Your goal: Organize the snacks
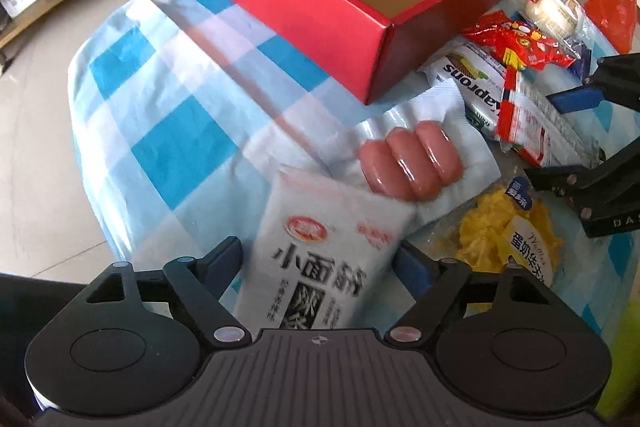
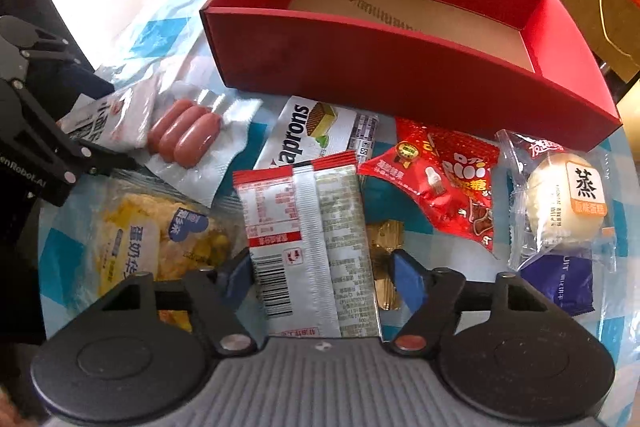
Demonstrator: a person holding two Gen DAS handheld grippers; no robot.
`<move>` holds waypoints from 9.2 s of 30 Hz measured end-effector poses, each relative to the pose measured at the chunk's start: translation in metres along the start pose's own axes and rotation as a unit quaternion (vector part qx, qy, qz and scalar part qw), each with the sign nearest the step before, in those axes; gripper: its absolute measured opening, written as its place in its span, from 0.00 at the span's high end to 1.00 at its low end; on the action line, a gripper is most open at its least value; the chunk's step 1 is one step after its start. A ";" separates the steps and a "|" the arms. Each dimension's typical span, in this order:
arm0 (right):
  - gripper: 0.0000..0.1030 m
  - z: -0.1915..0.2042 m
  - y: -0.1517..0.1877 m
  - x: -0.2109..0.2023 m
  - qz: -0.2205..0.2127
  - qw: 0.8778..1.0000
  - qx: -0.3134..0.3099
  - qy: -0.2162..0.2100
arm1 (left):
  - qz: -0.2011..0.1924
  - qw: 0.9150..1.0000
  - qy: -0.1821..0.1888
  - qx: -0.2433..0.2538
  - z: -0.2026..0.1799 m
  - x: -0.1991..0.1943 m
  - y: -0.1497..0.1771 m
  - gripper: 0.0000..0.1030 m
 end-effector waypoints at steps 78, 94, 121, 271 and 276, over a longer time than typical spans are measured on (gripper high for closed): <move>0.62 -0.086 -0.003 -0.122 -0.180 0.973 0.127 -0.062 | -0.149 0.974 -0.028 -0.169 -0.104 -0.068 -0.074 0.47; 0.62 -0.131 -0.102 -0.075 -0.210 0.971 0.114 0.011 | -0.180 0.952 -0.059 -0.240 -0.056 -0.039 -0.145 0.47; 0.62 -0.140 -0.133 0.022 -0.163 0.983 0.072 0.048 | -0.108 0.951 -0.128 -0.260 -0.032 0.034 -0.167 0.47; 0.42 -0.056 0.092 -0.086 -0.010 0.983 0.181 0.011 | 0.007 0.977 -0.088 -0.193 -0.124 0.000 0.014 0.15; 0.42 -0.053 0.113 -0.093 0.016 0.972 0.235 -0.008 | 0.006 0.978 -0.079 -0.191 -0.124 -0.002 0.016 0.16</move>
Point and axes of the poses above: each gripper's, at about its wrist camera, not at the fingertips, and x roughly the way its jaws point, z to its left, y to its underside, the point moved 1 cm from there along x, roughly the way its jaws point, and after that the axes turned 8 degrees about -z, right-handed, at the moved point
